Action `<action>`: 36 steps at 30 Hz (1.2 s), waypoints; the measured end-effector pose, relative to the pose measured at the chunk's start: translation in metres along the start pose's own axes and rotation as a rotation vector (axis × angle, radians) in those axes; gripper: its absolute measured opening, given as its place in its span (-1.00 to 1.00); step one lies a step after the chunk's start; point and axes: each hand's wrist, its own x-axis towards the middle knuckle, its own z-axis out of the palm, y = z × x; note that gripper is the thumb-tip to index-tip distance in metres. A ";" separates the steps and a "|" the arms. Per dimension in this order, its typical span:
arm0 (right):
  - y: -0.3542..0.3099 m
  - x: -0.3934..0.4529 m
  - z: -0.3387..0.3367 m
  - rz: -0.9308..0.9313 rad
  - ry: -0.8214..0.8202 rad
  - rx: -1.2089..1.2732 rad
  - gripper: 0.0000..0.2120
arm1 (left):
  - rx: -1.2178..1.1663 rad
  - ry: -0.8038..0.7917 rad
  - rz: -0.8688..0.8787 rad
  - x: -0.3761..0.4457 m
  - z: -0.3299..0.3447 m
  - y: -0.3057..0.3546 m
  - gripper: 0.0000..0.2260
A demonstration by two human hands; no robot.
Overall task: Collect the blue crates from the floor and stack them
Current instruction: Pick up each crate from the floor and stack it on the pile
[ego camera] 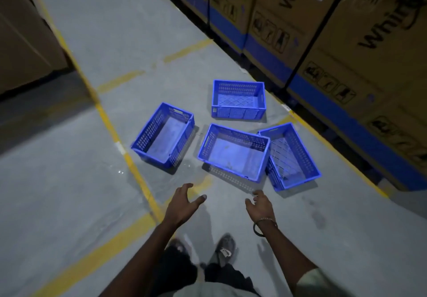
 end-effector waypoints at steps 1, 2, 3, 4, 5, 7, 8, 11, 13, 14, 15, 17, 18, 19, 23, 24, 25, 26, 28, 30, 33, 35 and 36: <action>-0.004 0.012 0.000 0.001 -0.011 0.005 -0.64 | 0.013 0.000 -0.002 0.013 0.000 0.003 -0.37; -0.008 0.026 0.001 0.000 -0.017 0.006 -0.63 | 0.027 -0.005 -0.003 0.027 -0.001 0.007 -0.38; -0.012 0.040 0.001 0.003 -0.017 0.005 -0.61 | 0.035 -0.015 -0.008 0.043 -0.002 0.010 -0.38; -0.016 0.054 0.003 0.010 -0.022 0.003 -0.60 | 0.037 -0.024 -0.017 0.059 -0.002 0.011 -0.39; -0.020 0.067 0.005 0.018 -0.032 -0.001 -0.59 | 0.043 -0.032 -0.027 0.075 -0.004 0.011 -0.40; -0.030 0.092 0.007 0.024 -0.066 -0.024 -0.56 | 0.066 -0.050 -0.049 0.110 -0.004 0.013 -0.40; -0.037 0.104 0.006 0.034 -0.077 -0.030 -0.55 | 0.073 -0.062 -0.067 0.128 -0.004 0.013 -0.38; -0.056 0.146 -0.002 0.059 -0.065 -0.034 -0.56 | 0.087 -0.111 -0.101 0.191 0.000 0.015 -0.34; -0.064 0.175 -0.007 0.082 -0.038 -0.029 -0.57 | 0.123 -0.155 -0.119 0.234 0.004 0.016 -0.34; -0.066 0.189 -0.009 0.104 -0.029 -0.022 -0.57 | 0.142 -0.181 -0.125 0.255 0.005 0.018 -0.34; -0.067 0.202 -0.010 0.138 -0.029 -0.012 -0.57 | 0.158 -0.203 -0.135 0.274 0.006 0.020 -0.35; -0.069 0.228 -0.013 0.216 -0.051 0.007 -0.56 | 0.199 -0.225 -0.163 0.312 0.006 0.026 -0.35; -0.069 0.242 -0.014 0.245 -0.051 0.016 -0.55 | 0.219 -0.234 -0.178 0.329 0.005 0.029 -0.35; -0.068 0.256 -0.015 0.266 -0.037 0.020 -0.55 | 0.235 -0.241 -0.186 0.346 0.005 0.031 -0.34; -0.053 0.321 -0.012 0.360 -0.035 0.031 -0.57 | 0.247 -0.244 -0.192 0.421 0.020 0.033 -0.35; -0.044 0.340 -0.007 0.365 -0.046 0.022 -0.57 | 0.236 -0.239 -0.190 0.442 0.030 0.030 -0.35; -0.034 0.359 0.001 0.374 -0.054 0.009 -0.57 | 0.236 -0.233 -0.186 0.464 0.041 0.026 -0.35; -0.022 0.377 0.009 0.398 -0.063 0.010 -0.57 | 0.251 -0.245 -0.181 0.486 0.052 0.022 -0.34; 0.004 0.410 0.028 0.440 -0.074 0.016 -0.54 | 0.272 -0.251 -0.173 0.521 0.078 0.012 -0.33; 0.032 0.446 0.049 0.476 -0.093 -0.003 -0.49 | 0.275 -0.234 -0.177 0.554 0.107 0.001 -0.35; 0.068 0.496 0.077 0.512 -0.031 -0.010 -0.39 | 0.230 -0.190 -0.283 0.596 0.151 -0.028 -0.41; 0.088 0.518 0.096 0.539 0.020 0.026 -0.34 | 0.239 -0.210 -0.318 0.619 0.173 -0.058 -0.42; 0.098 0.528 0.105 0.549 0.053 0.045 -0.32 | 0.267 -0.234 -0.315 0.629 0.183 -0.070 -0.41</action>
